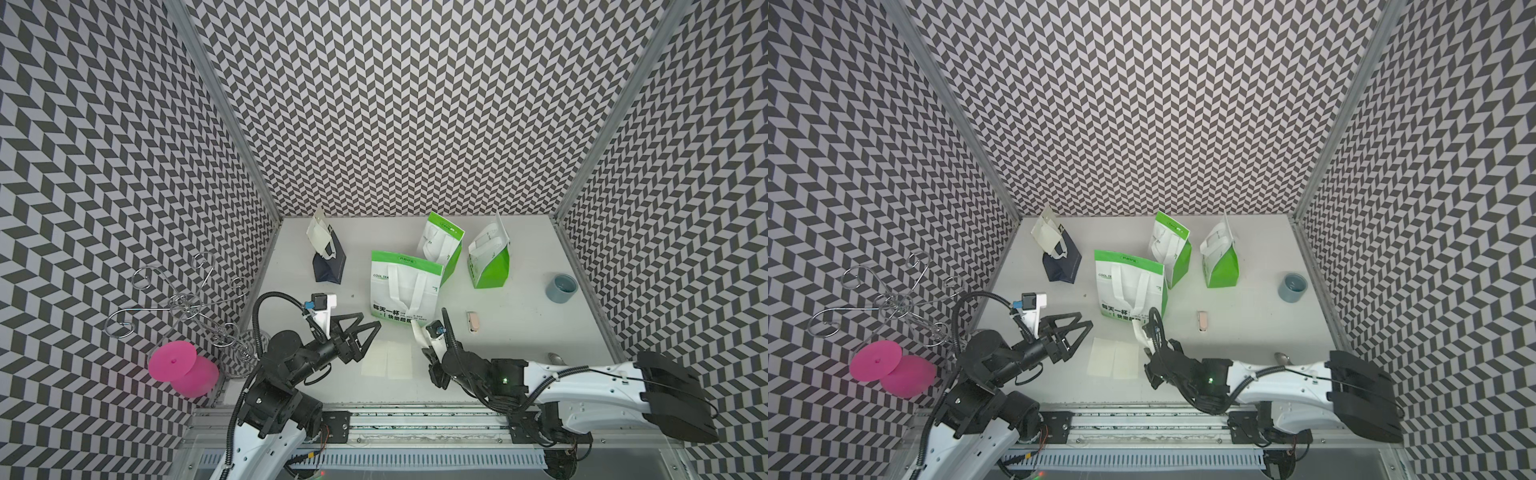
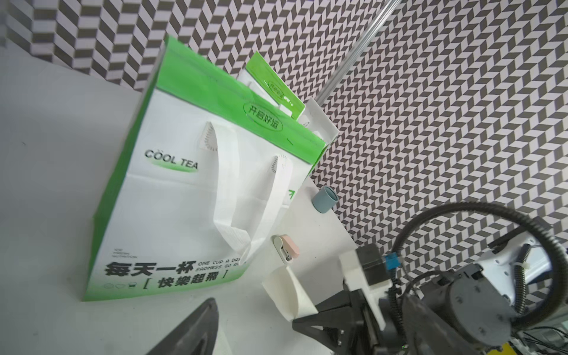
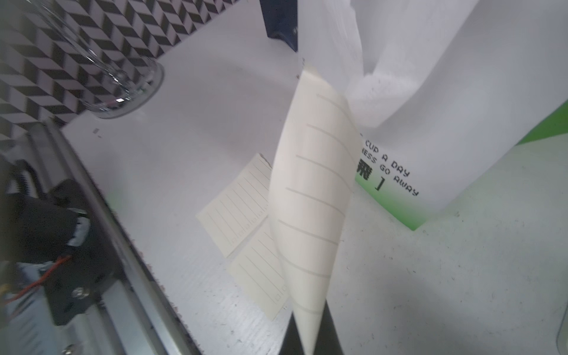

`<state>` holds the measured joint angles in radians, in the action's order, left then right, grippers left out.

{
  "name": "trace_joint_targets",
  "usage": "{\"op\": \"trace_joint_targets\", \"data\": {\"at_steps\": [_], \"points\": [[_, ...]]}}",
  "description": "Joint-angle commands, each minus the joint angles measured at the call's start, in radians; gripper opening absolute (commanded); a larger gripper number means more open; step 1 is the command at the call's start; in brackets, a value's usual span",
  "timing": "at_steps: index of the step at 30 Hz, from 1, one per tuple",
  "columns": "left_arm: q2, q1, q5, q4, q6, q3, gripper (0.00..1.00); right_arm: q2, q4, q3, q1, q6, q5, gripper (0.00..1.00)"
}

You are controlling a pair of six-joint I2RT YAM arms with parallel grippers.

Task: Staple the receipts to the bags
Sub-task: Pick up the receipt from the center of the board.

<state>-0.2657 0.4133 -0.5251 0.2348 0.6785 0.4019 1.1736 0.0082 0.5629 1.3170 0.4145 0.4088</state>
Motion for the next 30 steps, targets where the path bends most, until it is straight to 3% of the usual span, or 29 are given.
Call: {"op": "trace_joint_targets", "data": {"at_steps": [1, 6, 15, 26, 30], "points": [[0.007, 0.016, -0.087, -0.169, 0.104, -0.046, 0.92, -0.054, 0.018, 0.042, 0.025, -0.064, 0.023, 0.03], [-0.05, 0.094, -0.046, -0.264, 0.138, -0.07, 0.87, -0.039, 0.022, 0.117, 0.061, -0.114, 0.033, 0.03], [-0.166, 0.339, 0.193, -0.305, 0.125, -0.077, 0.75, 0.067, 0.046, 0.201, 0.093, -0.151, 0.072, 0.03], [-0.185, 0.353, 0.254, -0.287, 0.116, -0.07, 0.48, 0.106, 0.025, 0.223, 0.138, -0.168, 0.112, 0.03], [-0.194, 0.352, 0.254, -0.289, 0.112, -0.069, 0.32, 0.108, 0.027, 0.223, 0.152, -0.169, 0.126, 0.05]]}}
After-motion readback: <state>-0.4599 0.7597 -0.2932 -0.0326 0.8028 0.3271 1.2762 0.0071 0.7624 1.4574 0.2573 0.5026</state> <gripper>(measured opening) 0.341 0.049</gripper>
